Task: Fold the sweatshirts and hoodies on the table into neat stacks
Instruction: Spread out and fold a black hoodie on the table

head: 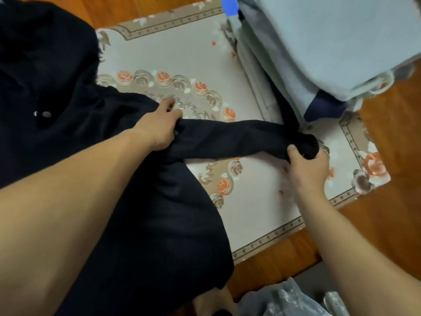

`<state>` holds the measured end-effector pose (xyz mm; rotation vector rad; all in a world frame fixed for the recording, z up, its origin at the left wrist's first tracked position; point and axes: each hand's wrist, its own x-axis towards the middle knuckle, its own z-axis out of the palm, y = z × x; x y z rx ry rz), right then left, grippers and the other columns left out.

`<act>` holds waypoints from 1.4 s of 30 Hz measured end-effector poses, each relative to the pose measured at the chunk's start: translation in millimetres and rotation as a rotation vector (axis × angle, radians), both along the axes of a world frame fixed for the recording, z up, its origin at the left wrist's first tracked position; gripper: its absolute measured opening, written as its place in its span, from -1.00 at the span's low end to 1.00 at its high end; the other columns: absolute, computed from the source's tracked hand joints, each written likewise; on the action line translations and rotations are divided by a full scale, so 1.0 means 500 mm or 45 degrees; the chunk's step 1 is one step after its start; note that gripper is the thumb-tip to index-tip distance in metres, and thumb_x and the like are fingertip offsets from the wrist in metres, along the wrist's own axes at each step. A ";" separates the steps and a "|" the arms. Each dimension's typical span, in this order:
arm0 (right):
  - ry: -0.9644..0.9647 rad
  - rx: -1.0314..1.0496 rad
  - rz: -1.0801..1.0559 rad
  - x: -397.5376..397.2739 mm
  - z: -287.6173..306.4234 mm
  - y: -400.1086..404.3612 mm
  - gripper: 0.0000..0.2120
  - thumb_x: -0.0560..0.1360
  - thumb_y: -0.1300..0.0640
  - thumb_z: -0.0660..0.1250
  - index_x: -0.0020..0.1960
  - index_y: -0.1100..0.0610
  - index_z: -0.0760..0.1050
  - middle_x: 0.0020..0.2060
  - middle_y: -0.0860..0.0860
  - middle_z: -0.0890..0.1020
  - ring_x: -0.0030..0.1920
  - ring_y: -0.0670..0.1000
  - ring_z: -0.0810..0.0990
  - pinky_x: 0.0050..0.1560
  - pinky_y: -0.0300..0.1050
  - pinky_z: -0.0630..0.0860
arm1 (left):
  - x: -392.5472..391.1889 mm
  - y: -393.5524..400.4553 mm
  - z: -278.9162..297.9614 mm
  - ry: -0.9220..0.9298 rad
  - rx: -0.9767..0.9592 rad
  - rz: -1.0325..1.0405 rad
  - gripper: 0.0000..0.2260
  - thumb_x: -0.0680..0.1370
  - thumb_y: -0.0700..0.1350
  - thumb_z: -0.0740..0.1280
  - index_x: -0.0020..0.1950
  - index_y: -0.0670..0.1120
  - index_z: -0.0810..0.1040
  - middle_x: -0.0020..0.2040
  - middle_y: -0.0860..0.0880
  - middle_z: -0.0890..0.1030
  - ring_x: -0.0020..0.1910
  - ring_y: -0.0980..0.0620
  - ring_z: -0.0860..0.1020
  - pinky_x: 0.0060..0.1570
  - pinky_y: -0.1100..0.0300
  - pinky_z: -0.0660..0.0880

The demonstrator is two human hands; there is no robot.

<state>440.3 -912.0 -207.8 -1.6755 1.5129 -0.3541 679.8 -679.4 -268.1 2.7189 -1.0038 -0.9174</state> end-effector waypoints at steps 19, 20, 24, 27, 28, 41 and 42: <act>0.025 -1.241 0.573 0.234 0.269 -0.044 -0.57 0.50 0.07 0.22 0.35 0.08 0.48 0.36 0.14 0.43 0.34 0.15 0.40 0.35 -0.01 0.36 | -0.008 -0.053 0.154 0.290 -0.483 0.837 -0.37 0.70 -0.04 0.23 0.68 0.03 -0.03 0.68 -0.09 -0.10 0.63 -0.15 0.07 0.55 -0.01 0.07; 0.156 -1.328 0.980 0.238 0.230 -0.004 -0.60 0.50 0.07 0.22 0.30 0.12 0.53 0.37 0.19 0.45 0.37 0.25 0.39 0.39 0.14 0.31 | -0.017 -0.034 0.143 0.272 -0.450 0.726 -0.38 0.70 -0.01 0.22 0.68 0.05 -0.03 0.68 -0.06 -0.13 0.63 -0.15 0.08 0.56 0.00 0.07; 0.977 -1.148 1.313 0.248 0.141 0.004 -0.48 0.55 -0.02 0.18 0.47 0.11 0.41 0.58 0.22 0.17 0.56 0.37 0.06 0.53 0.37 -0.06 | -0.048 0.065 0.100 0.002 -0.172 0.512 -0.45 0.70 0.12 0.14 0.67 0.10 0.07 0.68 -0.11 -0.04 0.64 -0.16 0.03 0.61 -0.05 0.04; 1.089 -1.044 1.116 0.285 0.133 0.051 -0.39 0.51 0.03 0.22 0.54 0.14 0.31 0.60 0.29 0.04 0.57 0.41 -0.06 0.53 0.39 -0.12 | -0.078 0.166 0.074 -0.187 0.046 0.589 -0.45 0.70 0.17 0.04 0.68 0.15 -0.02 0.68 -0.13 -0.10 0.65 -0.20 -0.13 0.60 -0.14 -0.10; 0.934 -1.091 1.211 0.302 0.124 0.101 -0.39 0.50 0.05 0.25 0.53 0.18 0.33 0.59 0.31 0.09 0.57 0.42 -0.02 0.53 0.39 -0.08 | -0.086 0.205 0.061 -0.224 0.089 0.627 -0.45 0.70 0.18 0.02 0.67 0.17 -0.06 0.68 -0.12 -0.14 0.64 -0.20 -0.17 0.59 -0.17 -0.14; 0.923 -0.734 1.660 0.459 -0.160 0.332 -0.43 0.68 -0.14 -0.13 0.65 -0.09 -0.14 0.64 0.05 -0.11 0.60 0.26 -0.11 0.54 0.33 -0.10 | 0.016 0.599 -0.042 -0.275 0.261 0.748 -0.42 0.66 0.31 -0.07 0.64 0.27 -0.20 0.68 -0.06 -0.18 0.64 -0.20 -0.18 0.58 -0.20 -0.10; 0.980 -0.658 1.520 0.483 -0.143 0.353 -0.42 0.67 -0.10 -0.08 0.65 -0.06 -0.14 0.64 0.09 -0.09 0.60 0.29 -0.10 0.53 0.34 -0.12 | 0.030 0.609 -0.037 -0.302 0.265 0.705 -0.43 0.66 0.31 -0.04 0.65 0.27 -0.11 0.68 -0.09 -0.07 0.62 -0.22 -0.07 0.55 -0.18 0.00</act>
